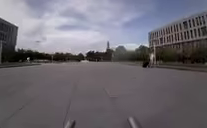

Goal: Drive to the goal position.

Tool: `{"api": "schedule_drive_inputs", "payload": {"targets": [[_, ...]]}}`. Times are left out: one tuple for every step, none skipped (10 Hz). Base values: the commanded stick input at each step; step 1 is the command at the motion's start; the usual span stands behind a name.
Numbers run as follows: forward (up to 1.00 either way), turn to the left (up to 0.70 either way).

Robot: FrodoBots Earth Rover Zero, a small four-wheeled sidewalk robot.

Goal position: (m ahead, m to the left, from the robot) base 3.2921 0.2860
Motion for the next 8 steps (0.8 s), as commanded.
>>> {"api": "schedule_drive_inputs", "payload": {"targets": [[1.0, 0.0], [1.0, 0.0], [1.0, 0.0], [1.0, 0.0], [1.0, 0.0], [1.0, 0.0], [1.0, 0.0], [1.0, 0.0]]}}
